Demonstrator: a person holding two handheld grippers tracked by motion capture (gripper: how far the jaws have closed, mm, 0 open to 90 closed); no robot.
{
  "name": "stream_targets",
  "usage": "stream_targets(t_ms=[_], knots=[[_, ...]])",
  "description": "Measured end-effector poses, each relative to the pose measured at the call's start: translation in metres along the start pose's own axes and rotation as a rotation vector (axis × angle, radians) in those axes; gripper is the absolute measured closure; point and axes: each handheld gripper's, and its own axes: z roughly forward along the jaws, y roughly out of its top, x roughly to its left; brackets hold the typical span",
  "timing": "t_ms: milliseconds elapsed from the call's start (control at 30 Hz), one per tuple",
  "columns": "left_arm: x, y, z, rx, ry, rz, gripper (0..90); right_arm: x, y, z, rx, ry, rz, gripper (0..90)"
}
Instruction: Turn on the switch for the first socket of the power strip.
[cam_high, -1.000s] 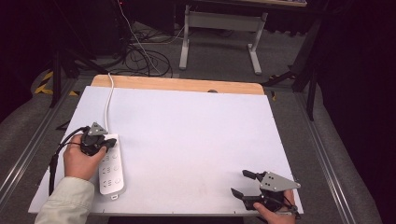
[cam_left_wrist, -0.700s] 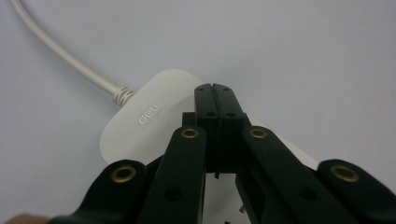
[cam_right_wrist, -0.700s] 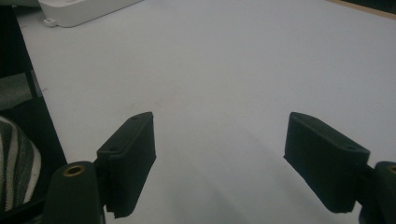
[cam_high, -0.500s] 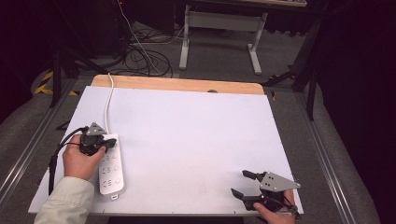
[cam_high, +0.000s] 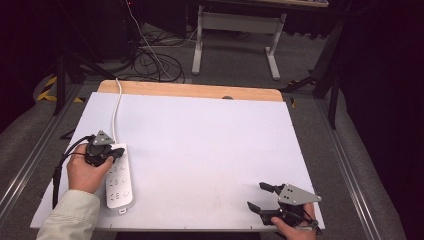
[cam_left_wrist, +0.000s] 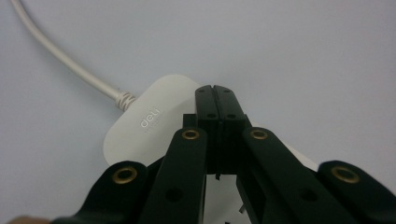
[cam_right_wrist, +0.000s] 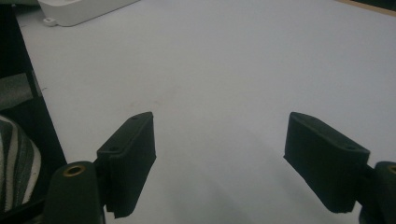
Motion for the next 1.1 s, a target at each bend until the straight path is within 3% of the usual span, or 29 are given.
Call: stream_targets(t_ms=[300,333,600,633,867,933,1033,1100], knots=[[-0.009,0.009,-0.020,-0.046,-0.026,0.015,90.0,0.000,0.000,-0.001,-0.002,-0.001,0.004,25.1],[-0.011,0.012,-0.023,-0.043,-0.026,0.031,90.0,0.000,0.000,-0.001,-0.002,-0.002,0.004,25.1],[-0.016,0.017,-0.033,-0.050,-0.053,0.041,90.0,-0.001,0.000,0.000,-0.001,-0.001,0.005,25.1],[-0.018,0.020,-0.036,-0.056,-0.044,0.057,90.0,-0.001,0.000,0.000,0.000,-0.002,0.004,25.1],[-0.019,0.020,-0.038,-0.063,-0.049,0.058,89.7,0.000,-0.001,0.000,0.002,0.000,0.000,25.1],[-0.021,0.021,-0.041,-0.106,-0.031,0.048,65.9,0.000,-0.001,0.000,0.000,0.000,0.000,25.1],[-0.022,0.021,-0.044,-0.127,-0.032,0.048,54.9,0.000,-0.001,-0.001,0.000,0.001,-0.001,25.1],[-0.023,0.020,-0.050,-0.172,-0.042,0.043,46.0,0.000,-0.001,-0.001,-0.002,-0.001,-0.001,25.1]])
